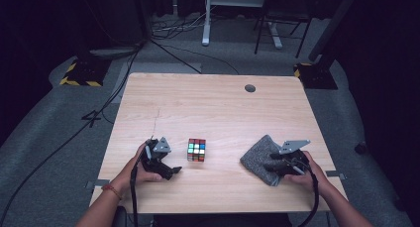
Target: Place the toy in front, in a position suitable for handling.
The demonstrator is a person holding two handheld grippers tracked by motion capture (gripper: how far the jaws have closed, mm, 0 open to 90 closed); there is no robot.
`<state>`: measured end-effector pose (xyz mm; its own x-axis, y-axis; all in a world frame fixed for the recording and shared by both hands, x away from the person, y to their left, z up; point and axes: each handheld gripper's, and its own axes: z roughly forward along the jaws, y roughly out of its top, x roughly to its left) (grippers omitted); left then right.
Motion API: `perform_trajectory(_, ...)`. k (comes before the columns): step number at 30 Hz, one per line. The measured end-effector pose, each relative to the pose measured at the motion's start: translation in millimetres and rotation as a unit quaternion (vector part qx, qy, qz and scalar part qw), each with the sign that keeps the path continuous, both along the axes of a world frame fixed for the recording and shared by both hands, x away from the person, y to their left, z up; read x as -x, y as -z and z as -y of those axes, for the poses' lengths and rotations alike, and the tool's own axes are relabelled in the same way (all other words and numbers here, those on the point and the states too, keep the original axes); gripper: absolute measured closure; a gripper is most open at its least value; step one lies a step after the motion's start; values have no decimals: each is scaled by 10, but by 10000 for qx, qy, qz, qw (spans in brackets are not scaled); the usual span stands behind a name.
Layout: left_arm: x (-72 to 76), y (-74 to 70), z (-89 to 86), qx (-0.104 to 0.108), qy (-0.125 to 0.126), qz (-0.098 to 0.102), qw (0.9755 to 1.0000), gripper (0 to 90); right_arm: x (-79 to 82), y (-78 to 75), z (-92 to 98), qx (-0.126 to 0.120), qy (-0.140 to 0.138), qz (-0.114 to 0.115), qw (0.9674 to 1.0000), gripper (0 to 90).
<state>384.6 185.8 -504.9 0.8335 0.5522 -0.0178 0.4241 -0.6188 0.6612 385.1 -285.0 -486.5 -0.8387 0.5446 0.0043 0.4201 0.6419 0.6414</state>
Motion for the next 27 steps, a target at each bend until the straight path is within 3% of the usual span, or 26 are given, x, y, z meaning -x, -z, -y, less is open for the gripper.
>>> perform_trajectory(4,-67,-1,73,2,113,8,9999,3,-125,1,-19,-76,-104,20,9999,571)
perform_trajectory(11,-189,-5,218,-3,303,-24,9995,2,-231,4,-87,-85,-175,102,9998,636)
perform_trajectory(18,-264,-19,376,16,548,-40,9985,32,-233,51,-48,-355,-187,201,9990,669)
perform_trajectory(21,-278,-39,417,69,609,-37,9981,153,-222,53,-44,-347,-208,244,9989,673)
perform_trajectory(23,-301,-61,477,54,814,-40,9967,178,-214,51,-49,-331,-193,256,9989,675)
perform_trajectory(27,-352,-74,544,25,867,-48,9962,151,-185,46,-51,-318,-304,235,9988,676)
